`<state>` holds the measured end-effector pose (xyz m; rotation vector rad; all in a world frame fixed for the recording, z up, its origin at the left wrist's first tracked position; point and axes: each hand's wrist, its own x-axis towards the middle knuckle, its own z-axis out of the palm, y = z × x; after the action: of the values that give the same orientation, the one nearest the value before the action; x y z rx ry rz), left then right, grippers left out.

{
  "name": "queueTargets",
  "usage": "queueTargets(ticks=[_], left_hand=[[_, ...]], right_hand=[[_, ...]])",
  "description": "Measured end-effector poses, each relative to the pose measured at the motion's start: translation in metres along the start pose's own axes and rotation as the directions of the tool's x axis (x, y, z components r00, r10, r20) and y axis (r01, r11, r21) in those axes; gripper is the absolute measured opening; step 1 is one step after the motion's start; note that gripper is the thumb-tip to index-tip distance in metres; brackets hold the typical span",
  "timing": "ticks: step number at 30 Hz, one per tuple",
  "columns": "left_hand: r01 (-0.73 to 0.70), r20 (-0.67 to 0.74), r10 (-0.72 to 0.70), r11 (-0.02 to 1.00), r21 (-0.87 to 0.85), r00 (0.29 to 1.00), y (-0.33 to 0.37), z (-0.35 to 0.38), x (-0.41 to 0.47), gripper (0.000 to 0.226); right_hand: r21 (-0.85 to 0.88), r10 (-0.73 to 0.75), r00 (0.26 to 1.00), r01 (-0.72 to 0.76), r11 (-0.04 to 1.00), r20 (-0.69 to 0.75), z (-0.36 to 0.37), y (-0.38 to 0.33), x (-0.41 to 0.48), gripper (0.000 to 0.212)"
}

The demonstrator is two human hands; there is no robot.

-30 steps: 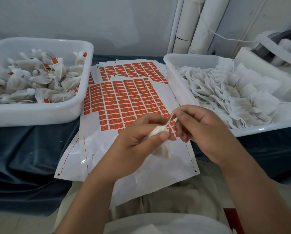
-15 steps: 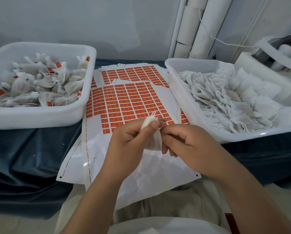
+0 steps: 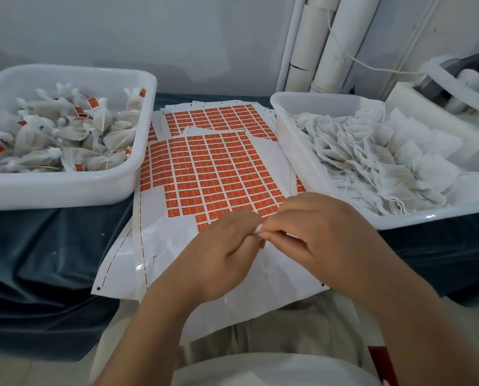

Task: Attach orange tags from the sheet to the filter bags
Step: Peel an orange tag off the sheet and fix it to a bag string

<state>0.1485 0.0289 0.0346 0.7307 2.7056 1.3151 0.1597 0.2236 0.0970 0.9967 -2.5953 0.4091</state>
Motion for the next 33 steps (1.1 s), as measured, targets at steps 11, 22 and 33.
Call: queueTargets(ticks=[11, 22, 33], left_hand=[[-0.041, 0.103, 0.083, 0.934, -0.354, 0.991, 0.012, -0.001, -0.003, 0.031], [-0.014, 0.113, 0.093, 0.826, -0.563, 0.989, 0.019, -0.014, -0.004, 0.032], [-0.084, 0.088, 0.146, 0.867, -0.492, 0.985, 0.016, -0.013, -0.001, 0.032]], right_hand=[[0.515, 0.425, 0.886, -0.456, 0.726, 0.186, -0.001, 0.016, 0.004, 0.008], [0.647, 0.325, 0.927, -0.364, 0.67, 0.185, -0.002, 0.008, 0.004, 0.025], [0.712, 0.386, 0.911, -0.368, 0.598, 0.147, 0.007, 0.013, 0.004, 0.004]])
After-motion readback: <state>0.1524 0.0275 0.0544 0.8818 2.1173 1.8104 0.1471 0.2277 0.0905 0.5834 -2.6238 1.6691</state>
